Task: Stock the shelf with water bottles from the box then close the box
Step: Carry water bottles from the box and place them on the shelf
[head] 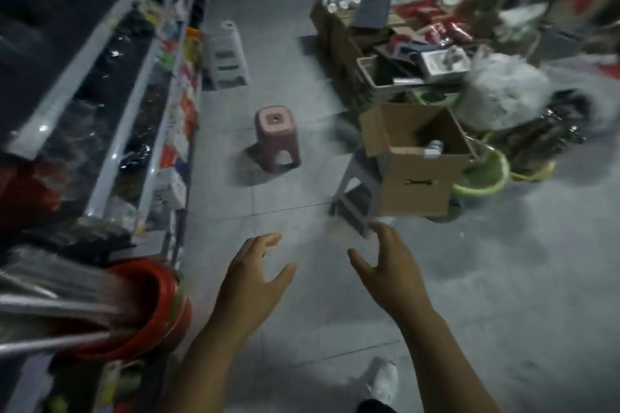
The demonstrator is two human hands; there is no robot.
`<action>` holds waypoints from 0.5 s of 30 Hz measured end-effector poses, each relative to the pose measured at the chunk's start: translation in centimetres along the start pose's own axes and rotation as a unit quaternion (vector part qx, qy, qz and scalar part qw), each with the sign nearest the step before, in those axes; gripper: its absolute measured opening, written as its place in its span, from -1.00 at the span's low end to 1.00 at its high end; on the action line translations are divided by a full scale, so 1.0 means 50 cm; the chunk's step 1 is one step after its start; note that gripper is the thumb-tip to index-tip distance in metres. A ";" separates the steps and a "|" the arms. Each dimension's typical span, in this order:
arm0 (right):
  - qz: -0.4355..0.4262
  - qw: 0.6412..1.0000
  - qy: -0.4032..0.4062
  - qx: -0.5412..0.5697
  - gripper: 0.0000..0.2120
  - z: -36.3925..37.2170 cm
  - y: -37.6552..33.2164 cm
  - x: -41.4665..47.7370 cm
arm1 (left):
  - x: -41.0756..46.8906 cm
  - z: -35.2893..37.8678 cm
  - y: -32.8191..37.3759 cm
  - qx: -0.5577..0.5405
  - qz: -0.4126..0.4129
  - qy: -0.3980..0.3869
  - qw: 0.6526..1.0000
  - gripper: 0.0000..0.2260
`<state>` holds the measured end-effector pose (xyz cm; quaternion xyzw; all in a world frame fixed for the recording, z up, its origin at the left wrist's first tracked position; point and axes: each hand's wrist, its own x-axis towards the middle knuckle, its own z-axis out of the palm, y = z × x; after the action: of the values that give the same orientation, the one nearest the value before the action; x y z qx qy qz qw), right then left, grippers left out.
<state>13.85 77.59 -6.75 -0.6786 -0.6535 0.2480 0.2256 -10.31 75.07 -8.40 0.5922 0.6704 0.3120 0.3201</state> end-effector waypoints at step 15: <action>0.075 0.997 0.000 -0.001 -0.46 -0.322 0.411 0.387 | 0.390 0.429 0.316 0.061 -0.010 -0.096 0.993 -0.56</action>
<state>40.38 96.32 -8.01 -0.7261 -0.6010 0.2637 0.2052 14.38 96.95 -9.83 0.6314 0.6603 0.2093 0.3488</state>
